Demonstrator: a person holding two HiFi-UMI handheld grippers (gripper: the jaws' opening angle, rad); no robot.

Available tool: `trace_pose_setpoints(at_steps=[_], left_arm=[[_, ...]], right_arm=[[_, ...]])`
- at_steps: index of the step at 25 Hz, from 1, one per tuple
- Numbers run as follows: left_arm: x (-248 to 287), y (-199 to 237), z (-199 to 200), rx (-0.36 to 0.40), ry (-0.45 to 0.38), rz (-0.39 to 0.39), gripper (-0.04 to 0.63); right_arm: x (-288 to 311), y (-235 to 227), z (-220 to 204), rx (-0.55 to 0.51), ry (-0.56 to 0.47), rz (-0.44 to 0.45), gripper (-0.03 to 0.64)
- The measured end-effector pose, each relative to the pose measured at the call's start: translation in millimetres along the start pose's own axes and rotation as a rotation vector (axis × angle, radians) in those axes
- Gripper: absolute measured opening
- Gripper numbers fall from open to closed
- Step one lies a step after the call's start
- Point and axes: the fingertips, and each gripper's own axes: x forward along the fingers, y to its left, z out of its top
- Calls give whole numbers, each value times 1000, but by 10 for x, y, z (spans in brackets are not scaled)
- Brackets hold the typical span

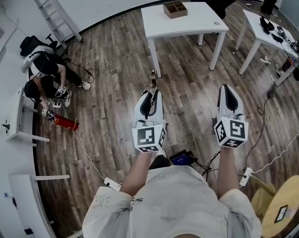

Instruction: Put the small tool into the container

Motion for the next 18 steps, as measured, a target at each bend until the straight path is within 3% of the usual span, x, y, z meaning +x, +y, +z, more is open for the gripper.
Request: trace_pose_setpoints(at_steps=[18], left_arm=[[260, 49, -31, -35, -5, -5, 106]], right_arm=[[243, 38, -3, -53, 32, 12, 3]])
